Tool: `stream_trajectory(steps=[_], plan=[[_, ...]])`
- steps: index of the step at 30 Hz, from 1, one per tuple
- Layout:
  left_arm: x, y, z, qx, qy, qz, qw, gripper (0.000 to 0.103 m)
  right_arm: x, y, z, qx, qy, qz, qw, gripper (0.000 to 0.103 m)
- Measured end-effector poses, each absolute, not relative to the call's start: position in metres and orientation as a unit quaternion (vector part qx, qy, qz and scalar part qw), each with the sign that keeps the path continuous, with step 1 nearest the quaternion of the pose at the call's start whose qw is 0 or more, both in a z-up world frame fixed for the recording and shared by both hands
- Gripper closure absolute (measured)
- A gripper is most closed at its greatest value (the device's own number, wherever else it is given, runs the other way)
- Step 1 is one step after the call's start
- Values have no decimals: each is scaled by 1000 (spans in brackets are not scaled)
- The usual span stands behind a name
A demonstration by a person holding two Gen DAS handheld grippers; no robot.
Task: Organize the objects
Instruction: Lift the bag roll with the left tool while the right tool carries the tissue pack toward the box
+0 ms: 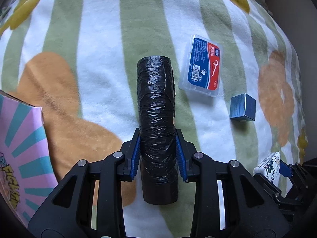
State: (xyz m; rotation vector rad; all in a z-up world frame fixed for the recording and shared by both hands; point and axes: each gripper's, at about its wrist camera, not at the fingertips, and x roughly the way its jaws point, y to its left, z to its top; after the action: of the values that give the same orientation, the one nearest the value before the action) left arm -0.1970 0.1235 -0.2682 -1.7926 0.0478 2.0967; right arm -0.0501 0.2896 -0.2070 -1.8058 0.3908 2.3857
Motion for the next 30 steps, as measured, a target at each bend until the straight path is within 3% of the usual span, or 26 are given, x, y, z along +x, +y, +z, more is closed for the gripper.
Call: stream_trajectory(steps=[17,30], plan=[[-127,91,-116,-571,1,803,171,74,-41,263,-96,-563,84,821,37,45],[-48,64,-66,-563,-20,813,146,74,-8,238,-51,-557,62,828,14,45]])
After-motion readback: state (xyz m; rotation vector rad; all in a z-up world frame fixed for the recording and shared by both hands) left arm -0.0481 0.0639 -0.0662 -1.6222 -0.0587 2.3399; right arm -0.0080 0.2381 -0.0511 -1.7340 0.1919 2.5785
